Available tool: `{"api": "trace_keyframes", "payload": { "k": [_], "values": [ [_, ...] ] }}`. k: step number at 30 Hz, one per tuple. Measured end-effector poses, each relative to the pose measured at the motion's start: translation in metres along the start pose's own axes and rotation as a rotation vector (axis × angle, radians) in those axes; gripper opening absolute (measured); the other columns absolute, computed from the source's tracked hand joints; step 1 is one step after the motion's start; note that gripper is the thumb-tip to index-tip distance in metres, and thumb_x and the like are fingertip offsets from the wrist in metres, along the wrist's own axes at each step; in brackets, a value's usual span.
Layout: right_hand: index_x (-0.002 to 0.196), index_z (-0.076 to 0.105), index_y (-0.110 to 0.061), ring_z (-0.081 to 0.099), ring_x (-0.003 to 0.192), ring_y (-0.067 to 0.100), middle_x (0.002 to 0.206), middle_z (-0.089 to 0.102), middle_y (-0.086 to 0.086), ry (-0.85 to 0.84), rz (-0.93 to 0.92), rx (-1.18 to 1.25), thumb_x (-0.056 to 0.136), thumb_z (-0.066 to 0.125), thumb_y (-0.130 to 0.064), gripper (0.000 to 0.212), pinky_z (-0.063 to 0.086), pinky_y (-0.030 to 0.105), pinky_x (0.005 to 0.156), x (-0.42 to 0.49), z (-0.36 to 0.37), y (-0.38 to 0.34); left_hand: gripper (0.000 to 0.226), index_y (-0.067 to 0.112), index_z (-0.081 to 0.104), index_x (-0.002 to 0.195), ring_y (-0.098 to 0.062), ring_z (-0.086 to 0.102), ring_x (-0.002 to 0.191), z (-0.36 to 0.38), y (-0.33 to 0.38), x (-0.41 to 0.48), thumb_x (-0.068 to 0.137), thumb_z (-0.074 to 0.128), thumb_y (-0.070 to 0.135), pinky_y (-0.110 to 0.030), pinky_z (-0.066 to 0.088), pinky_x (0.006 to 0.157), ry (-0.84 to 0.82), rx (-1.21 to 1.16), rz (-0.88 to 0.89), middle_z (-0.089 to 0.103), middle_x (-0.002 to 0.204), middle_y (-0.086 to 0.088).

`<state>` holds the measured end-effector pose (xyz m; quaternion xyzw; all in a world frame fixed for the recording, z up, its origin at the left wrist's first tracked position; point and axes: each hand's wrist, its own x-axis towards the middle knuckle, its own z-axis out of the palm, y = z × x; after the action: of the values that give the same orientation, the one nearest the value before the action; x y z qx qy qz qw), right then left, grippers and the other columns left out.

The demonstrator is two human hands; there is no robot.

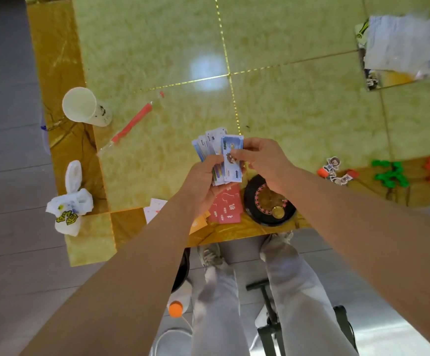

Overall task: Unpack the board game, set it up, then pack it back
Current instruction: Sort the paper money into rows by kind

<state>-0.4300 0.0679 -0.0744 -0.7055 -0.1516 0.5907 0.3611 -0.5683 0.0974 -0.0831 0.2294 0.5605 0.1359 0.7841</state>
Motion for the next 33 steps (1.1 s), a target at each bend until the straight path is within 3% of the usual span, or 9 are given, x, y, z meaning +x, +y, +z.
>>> {"api": "trace_keyframes", "payload": {
  "k": [3,6,10,13,19,23,26,28,33],
  "values": [
    [0.103,0.067,-0.003,0.062,0.066,0.002,0.087,0.067,0.003,-0.027,-0.014,-0.035,0.087,0.066,-0.001,0.016,0.044,0.008,0.052,-0.005,-0.023,0.002,0.019,0.009,0.062,0.11,-0.017,0.071,0.08,0.02,-0.006,-0.002,0.096,0.05,0.008,-0.028,0.059,0.071,0.037,0.052,0.033,0.073,0.09,-0.003],
    [0.098,0.068,-0.008,0.067,0.082,0.017,0.096,0.07,0.008,-0.054,-0.008,-0.043,0.085,0.069,-0.001,0.015,0.055,0.019,0.067,-0.005,-0.046,0.005,0.016,0.012,0.063,0.104,-0.013,0.071,0.074,0.042,-0.011,-0.003,0.095,0.052,0.005,-0.027,0.059,0.067,0.044,0.057,0.053,0.074,0.082,0.002],
    [0.097,0.067,-0.004,0.063,0.075,0.014,0.09,0.068,0.007,-0.01,-0.017,-0.093,0.083,0.071,0.0,0.015,0.049,0.012,0.057,0.001,-0.069,0.005,0.017,0.009,0.063,0.108,-0.017,0.071,0.078,0.067,-0.018,-0.001,0.093,0.055,0.004,-0.032,0.059,0.075,0.113,0.072,0.066,0.073,0.085,-0.001],
    [0.105,0.068,0.0,0.065,0.084,0.018,0.1,0.07,0.011,0.044,0.002,-0.123,0.083,0.07,-0.001,0.022,0.053,0.022,0.069,0.013,-0.08,0.008,0.013,0.009,0.065,0.098,-0.019,0.07,0.076,0.073,-0.022,0.005,0.091,0.057,0.002,-0.036,0.058,0.077,0.201,0.041,0.058,0.073,0.081,-0.002],
    [0.096,0.068,-0.012,0.066,0.083,0.019,0.102,0.071,0.011,0.154,0.049,-0.148,0.086,0.065,-0.002,0.015,0.054,0.028,0.07,0.05,-0.08,0.019,0.012,0.013,0.06,0.077,-0.019,0.057,0.065,0.051,-0.027,0.023,0.085,0.063,0.005,-0.027,0.045,0.057,0.379,0.007,0.057,0.057,0.069,-0.002],
    [0.1,0.071,-0.011,0.066,0.089,0.022,0.103,0.072,0.009,0.149,-0.001,-0.386,0.085,0.067,-0.006,0.015,0.055,0.036,0.083,0.073,-0.062,0.028,0.005,0.011,0.064,0.075,-0.028,0.06,0.075,0.032,-0.028,0.036,0.076,0.068,0.008,-0.036,0.047,0.064,0.385,-0.007,0.038,0.065,0.076,-0.008],
    [0.105,0.067,-0.009,0.059,0.086,0.016,0.1,0.068,0.005,0.194,-0.099,-0.63,0.082,0.07,-0.006,0.024,0.047,0.026,0.077,0.083,-0.051,0.036,0.013,0.008,0.067,0.09,-0.039,0.068,0.092,0.022,-0.029,0.046,0.078,0.065,0.003,-0.048,0.053,0.081,0.346,-0.078,0.022,0.071,0.102,-0.022],
    [0.107,0.059,-0.009,0.061,0.086,0.02,0.098,0.067,0.007,0.256,-0.182,-0.674,0.078,0.072,-0.003,0.032,0.048,0.031,0.076,0.086,-0.047,0.041,0.023,0.006,0.067,0.097,-0.04,0.067,0.098,0.019,-0.029,0.05,0.074,0.067,0.005,-0.051,0.052,0.086,0.306,-0.093,0.011,0.069,0.108,-0.025],
    [0.114,0.047,-0.01,0.053,0.09,0.019,0.111,0.05,0.006,0.368,-0.308,-0.755,0.079,0.074,-0.012,0.044,0.046,0.034,0.073,0.082,-0.042,0.043,0.018,0.008,0.067,0.097,-0.03,0.069,0.086,0.018,-0.028,0.055,0.082,0.064,0.0,-0.048,0.054,0.084,0.308,-0.044,-0.004,0.072,0.101,-0.017]
  ]
}}
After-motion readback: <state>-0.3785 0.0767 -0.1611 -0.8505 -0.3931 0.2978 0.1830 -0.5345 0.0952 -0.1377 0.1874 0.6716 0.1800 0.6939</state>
